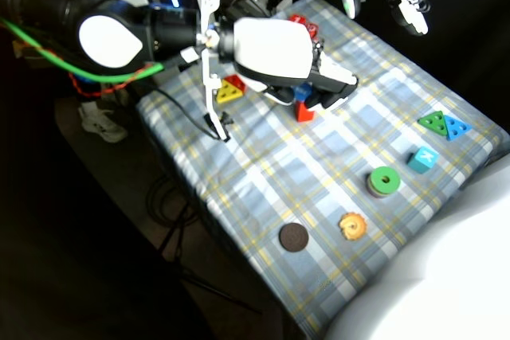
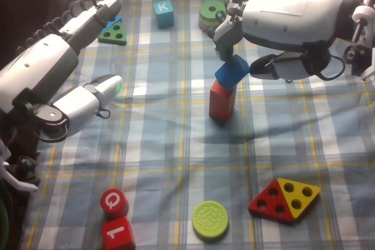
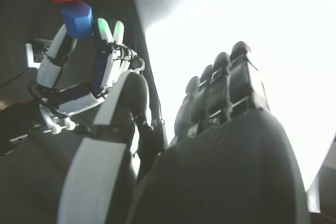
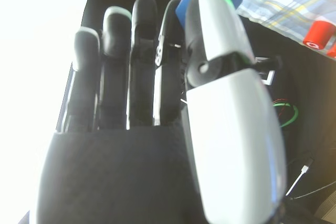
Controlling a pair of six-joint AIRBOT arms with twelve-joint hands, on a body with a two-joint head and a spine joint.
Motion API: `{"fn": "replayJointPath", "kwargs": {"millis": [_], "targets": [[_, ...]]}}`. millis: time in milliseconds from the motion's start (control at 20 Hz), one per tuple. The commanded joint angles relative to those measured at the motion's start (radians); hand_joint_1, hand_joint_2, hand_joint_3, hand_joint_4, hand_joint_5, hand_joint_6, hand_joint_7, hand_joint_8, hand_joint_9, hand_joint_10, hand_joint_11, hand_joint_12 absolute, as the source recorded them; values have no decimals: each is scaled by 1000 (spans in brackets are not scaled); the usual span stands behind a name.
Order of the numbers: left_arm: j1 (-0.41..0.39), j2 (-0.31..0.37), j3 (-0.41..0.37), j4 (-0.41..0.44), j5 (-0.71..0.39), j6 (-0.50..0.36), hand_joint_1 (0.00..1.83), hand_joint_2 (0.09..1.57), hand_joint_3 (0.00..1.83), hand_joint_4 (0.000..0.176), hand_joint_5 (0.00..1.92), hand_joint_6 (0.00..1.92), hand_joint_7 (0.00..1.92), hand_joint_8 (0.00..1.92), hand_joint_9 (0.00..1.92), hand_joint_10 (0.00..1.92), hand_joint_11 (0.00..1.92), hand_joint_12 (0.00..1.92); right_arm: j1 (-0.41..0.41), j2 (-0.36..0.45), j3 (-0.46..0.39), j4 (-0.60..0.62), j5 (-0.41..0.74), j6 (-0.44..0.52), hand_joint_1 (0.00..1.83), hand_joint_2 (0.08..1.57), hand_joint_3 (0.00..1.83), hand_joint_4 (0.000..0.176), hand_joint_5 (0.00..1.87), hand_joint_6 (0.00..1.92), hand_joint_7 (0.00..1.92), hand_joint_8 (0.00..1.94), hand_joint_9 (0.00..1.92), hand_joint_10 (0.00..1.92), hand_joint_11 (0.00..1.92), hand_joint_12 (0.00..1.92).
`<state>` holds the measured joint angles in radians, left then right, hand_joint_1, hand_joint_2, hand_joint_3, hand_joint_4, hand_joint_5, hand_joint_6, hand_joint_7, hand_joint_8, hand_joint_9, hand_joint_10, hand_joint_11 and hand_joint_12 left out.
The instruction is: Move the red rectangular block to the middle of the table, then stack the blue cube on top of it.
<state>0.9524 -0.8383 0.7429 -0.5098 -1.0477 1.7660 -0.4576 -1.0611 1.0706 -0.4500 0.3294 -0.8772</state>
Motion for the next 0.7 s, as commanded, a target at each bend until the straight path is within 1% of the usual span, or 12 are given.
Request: {"fn": "replayJointPath", "kwargs": {"millis": [0,100,200,250,300,350,400,450,550,650], "targets": [[-5,-3,3,34,-121,-7,925,1463,0,0,21,2,0,0,0,0,0,0,21,-1,-3,8,100,-8,1242,1152,2,0,965,805,893,1411,652,1676,188,1921],[-5,-3,3,33,-121,-7,926,1462,0,0,21,1,0,0,0,0,0,0,23,-1,-5,5,101,-9,1244,1147,0,0,965,825,912,1372,644,1643,174,1921],[-5,-3,3,33,-121,-7,897,1467,1,0,22,1,0,0,0,0,0,0,26,-1,-10,-1,105,-9,1242,1148,0,0,983,795,890,1399,614,1656,137,1921],[-5,-3,3,33,-121,-7,898,1466,1,0,24,2,0,0,0,0,0,0,27,-1,-12,-3,108,-9,1242,1147,0,0,1002,764,878,1417,606,1679,137,1921],[-5,-3,3,33,-121,-7,899,1466,1,0,20,0,0,0,0,0,0,0,27,-1,-14,-5,109,-9,1243,1145,0,0,1006,767,881,1409,607,1683,138,1921],[-5,-3,3,33,-121,-7,901,1467,1,4,17,0,0,0,0,0,0,0,27,-1,-15,-7,112,-9,1239,1143,0,0,996,795,896,1376,616,1655,149,1921],[-5,-4,3,33,-121,-7,887,1472,3,2,9,0,0,0,0,0,0,0,27,-1,-17,-9,114,-9,1236,1141,0,0,993,801,906,1360,631,1648,169,1921],[-4,-4,3,33,-121,-7,882,1474,3,12,4,0,0,0,0,0,0,0,27,-1,-19,-10,116,-9,1241,1133,0,0,1015,763,921,1338,655,1652,191,1921],[-4,-5,3,33,-121,-7,872,1480,3,0,9,2,0,0,0,0,0,0,27,-1,-20,-11,118,-9,1250,1126,0,0,1076,643,901,1376,667,1684,200,1921],[-4,-5,3,33,-121,-7,879,1480,2,0,21,7,0,0,0,0,0,0,27,-1,-22,-14,118,-9,1245,1138,2,0,1048,676,875,1419,649,1716,169,1921]]}}
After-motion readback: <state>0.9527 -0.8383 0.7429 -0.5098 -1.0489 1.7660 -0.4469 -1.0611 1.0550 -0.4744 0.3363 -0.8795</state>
